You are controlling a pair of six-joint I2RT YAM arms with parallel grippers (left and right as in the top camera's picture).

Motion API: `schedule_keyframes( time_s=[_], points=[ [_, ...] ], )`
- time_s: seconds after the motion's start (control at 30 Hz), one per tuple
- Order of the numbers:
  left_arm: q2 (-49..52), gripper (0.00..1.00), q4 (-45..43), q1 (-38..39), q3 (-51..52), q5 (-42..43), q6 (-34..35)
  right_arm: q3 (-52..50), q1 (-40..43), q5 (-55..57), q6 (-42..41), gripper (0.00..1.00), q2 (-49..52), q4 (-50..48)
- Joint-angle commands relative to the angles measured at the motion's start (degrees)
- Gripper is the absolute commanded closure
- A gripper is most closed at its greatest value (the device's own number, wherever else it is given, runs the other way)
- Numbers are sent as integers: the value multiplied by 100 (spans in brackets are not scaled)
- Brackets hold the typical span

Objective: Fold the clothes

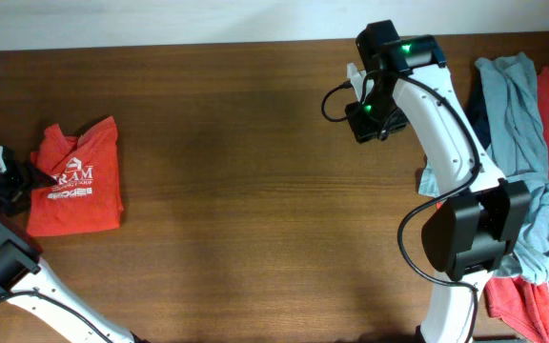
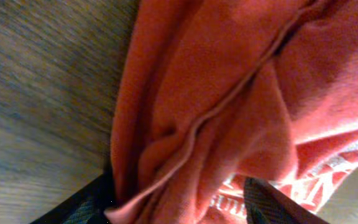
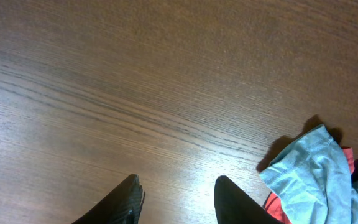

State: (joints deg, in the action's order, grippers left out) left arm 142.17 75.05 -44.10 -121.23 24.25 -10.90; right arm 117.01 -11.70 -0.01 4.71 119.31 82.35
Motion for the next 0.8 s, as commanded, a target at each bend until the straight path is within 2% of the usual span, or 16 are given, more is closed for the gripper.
schedule_keyframes(
  time_s=[0.0, 0.03, 0.1, 0.13, 0.17, 0.2, 0.23, 0.27, 0.3, 0.33, 0.47, 0.57, 0.77],
  points=[
    [-481, 33, 166, 44, -422, 216, 105, 37, 48, 31, -52, 57, 4, 20],
    [-752, 33, 245, 74, -621, 251, 105, 37, 48, 31, -52, 57, 4, 20],
    [-1163, 42, 214, 160, -708, 501, 101, 37, 48, 28, -52, 57, 4, 20],
    [-1281, 69, 195, 212, -708, 514, 101, 37, 48, 28, -52, 57, 4, 17],
    [-1362, 86, 173, 280, -708, 507, 98, 37, 48, 28, -52, 57, 4, 17],
    [-1403, 99, 151, 455, -708, 511, 96, 37, 48, 26, -55, 57, 4, 20],
    [-1392, 100, 129, 581, -706, 509, 33, 37, 48, 26, -55, 57, 4, 22],
    [-1329, 92, 61, 767, -699, 472, -98, 37, 48, 26, -55, 57, 4, 31],
    [-1259, 64, -17, 914, -697, 315, -116, 37, 48, 26, -55, 57, 4, 57],
    [-1132, 34, -240, 1178, -697, -262, -114, 37, 48, 26, -55, 57, 4, 109],
    [-935, 34, -678, 1574, -697, -1320, -87, 37, 48, 26, -55, 57, 4, 170],
    [-831, 34, -914, 1670, -697, -1797, -4, 37, 48, 26, -55, 57, 4, 170],
    [-608, 30, -1062, 1657, -695, -2090, 39, 37, 48, 26, -55, 57, 4, 175]
  ],
)
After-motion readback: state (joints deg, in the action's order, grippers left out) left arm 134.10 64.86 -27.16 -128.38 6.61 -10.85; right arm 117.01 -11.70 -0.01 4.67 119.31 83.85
